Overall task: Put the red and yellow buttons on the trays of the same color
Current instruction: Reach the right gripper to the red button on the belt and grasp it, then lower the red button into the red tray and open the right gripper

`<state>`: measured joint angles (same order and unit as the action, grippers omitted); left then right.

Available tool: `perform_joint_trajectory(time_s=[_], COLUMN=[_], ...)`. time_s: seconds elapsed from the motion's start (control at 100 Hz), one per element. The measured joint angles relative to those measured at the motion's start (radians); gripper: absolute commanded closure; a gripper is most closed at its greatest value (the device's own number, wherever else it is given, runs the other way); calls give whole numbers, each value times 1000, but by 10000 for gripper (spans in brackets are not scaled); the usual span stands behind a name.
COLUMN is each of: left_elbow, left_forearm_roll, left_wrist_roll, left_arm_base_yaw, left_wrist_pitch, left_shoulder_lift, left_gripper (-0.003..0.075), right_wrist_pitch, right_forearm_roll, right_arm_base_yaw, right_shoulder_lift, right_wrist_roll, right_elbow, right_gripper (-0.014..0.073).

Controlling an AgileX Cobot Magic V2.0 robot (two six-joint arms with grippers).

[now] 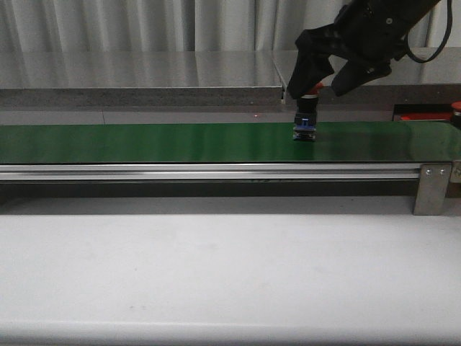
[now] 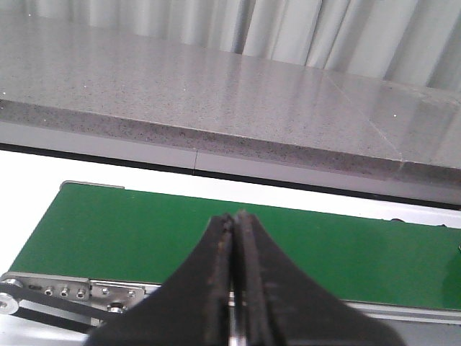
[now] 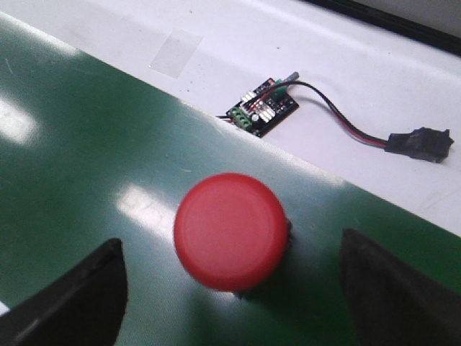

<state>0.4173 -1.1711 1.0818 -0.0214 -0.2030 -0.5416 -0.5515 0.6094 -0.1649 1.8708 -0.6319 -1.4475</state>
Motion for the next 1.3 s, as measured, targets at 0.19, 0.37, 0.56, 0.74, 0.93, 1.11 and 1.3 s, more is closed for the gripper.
perform_joint_trajectory(time_s=[0.19,0.37,0.56,0.74,0.93,1.11,1.3], left_elbow=[0,0,0,0,0,0,0], left_forearm_roll=[0,0,0,0,0,0,0], left_wrist_roll=[0,0,0,0,0,0,0], left_arm_base_yaw=[0,0,0,0,0,0,0], left_wrist_pitch=[0,0,0,0,0,0,0], left_shoulder_lift=[0,0,0,0,0,0,0], left_gripper=[739,739,739,739,739,739,739], right_wrist_pitch=[22,52,31,-44,-89,-91,-91], right_forearm_roll=[0,2,4,4,4,8,14], right_arm_base_yaw=[0,0,30,152,353,512,588], right_shoulder_lift=[42,52,45,6,-1,18,104], right_wrist_roll=[-1,-1,-1,-1,18,20,21], right_elbow=[-16,-18,-25,-96,-202,-283,-356], right_gripper=[244,494,504,504,504,504,504])
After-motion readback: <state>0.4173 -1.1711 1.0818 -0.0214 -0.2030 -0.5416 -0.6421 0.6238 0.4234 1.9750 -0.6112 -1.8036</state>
